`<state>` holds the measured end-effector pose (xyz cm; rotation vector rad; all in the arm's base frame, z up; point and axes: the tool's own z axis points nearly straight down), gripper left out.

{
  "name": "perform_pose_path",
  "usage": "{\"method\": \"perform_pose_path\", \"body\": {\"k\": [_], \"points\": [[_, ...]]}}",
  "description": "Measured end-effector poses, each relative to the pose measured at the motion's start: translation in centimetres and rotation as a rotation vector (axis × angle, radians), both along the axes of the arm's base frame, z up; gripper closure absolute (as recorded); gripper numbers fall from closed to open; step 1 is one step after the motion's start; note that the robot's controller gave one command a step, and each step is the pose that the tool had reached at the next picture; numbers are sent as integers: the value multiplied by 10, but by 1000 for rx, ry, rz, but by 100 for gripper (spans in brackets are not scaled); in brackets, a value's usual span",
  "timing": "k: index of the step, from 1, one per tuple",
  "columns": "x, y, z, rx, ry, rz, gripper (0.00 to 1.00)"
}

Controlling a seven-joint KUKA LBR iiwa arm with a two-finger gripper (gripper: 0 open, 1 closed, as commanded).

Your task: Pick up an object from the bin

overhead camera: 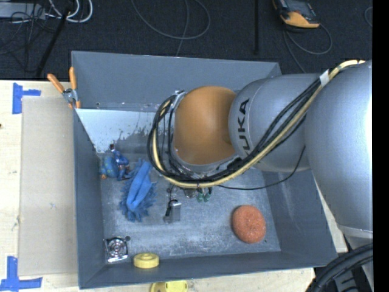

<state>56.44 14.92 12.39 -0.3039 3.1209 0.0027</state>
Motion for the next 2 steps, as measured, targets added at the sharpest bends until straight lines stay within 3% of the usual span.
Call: {"method": "perform_pose_path", "body": {"k": [1,2], "points": [[32,20,6,-4,7,65,0],[27,78,-39,-2,6,147,100]]}}
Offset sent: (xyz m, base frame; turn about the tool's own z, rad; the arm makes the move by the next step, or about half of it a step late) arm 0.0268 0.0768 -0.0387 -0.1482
